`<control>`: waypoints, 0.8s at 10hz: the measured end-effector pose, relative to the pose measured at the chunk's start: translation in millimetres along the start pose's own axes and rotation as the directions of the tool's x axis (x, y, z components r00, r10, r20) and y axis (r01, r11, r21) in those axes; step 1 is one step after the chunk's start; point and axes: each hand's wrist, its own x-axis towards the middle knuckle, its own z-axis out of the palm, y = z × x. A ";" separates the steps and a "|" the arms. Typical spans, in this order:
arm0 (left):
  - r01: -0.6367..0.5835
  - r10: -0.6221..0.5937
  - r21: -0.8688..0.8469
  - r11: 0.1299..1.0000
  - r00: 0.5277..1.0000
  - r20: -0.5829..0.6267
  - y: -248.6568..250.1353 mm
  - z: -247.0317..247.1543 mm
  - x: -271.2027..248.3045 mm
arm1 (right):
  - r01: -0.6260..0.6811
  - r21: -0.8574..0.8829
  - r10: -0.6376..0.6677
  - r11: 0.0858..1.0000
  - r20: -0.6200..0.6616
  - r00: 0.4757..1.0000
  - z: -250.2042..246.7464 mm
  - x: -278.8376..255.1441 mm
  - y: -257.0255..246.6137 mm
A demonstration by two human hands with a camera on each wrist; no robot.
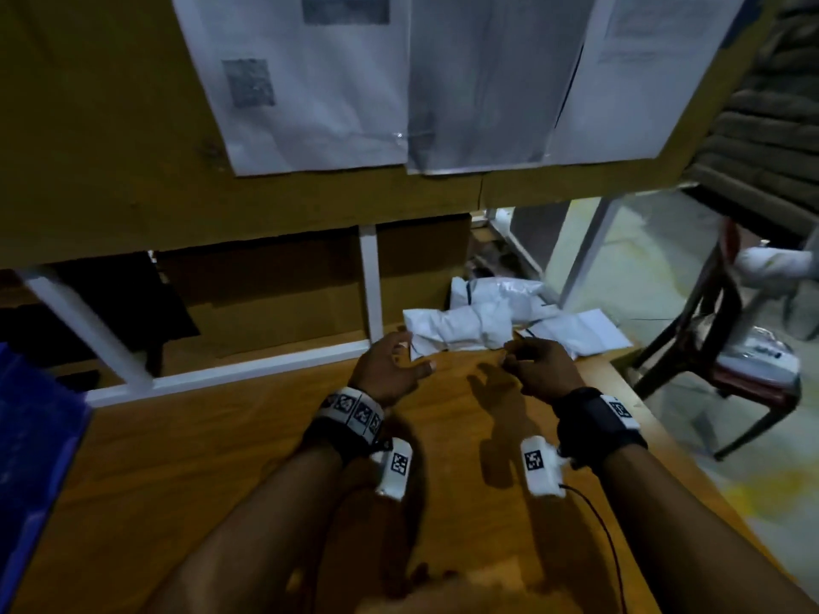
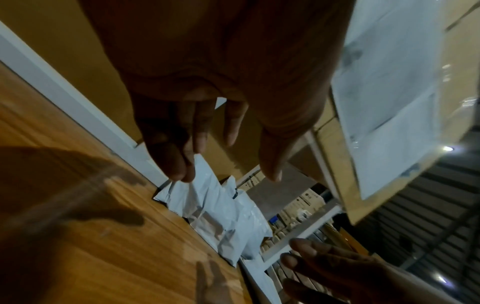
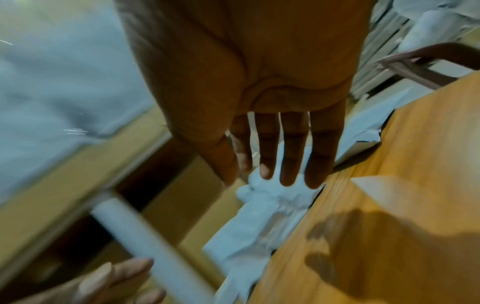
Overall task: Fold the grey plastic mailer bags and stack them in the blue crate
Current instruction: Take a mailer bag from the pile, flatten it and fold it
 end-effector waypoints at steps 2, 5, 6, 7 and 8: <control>0.026 0.010 0.236 0.971 0.989 -0.150 -9.4 20.8 69.3 | -0.115 0.150 0.123 0.982 -0.046 0.991 7.8 88.8 3.8; 0.113 -0.064 0.244 0.963 0.978 -0.200 -41.6 43.9 121.0 | -0.260 0.197 0.264 0.945 0.010 0.965 40.4 165.1 60.3; 0.100 -0.063 0.199 0.975 0.980 -0.187 -33.4 45.8 113.7 | -0.263 0.202 0.270 0.943 -0.010 0.963 37.4 159.3 67.6; 0.075 -0.040 0.153 0.985 0.974 -0.221 -22.8 48.5 88.9 | -0.222 0.184 0.232 0.958 -0.037 0.972 36.4 153.7 86.2; 0.019 -0.009 0.049 0.999 0.978 -0.210 -18.6 51.9 56.0 | -0.158 0.181 0.169 0.971 -0.042 0.985 18.7 111.4 70.6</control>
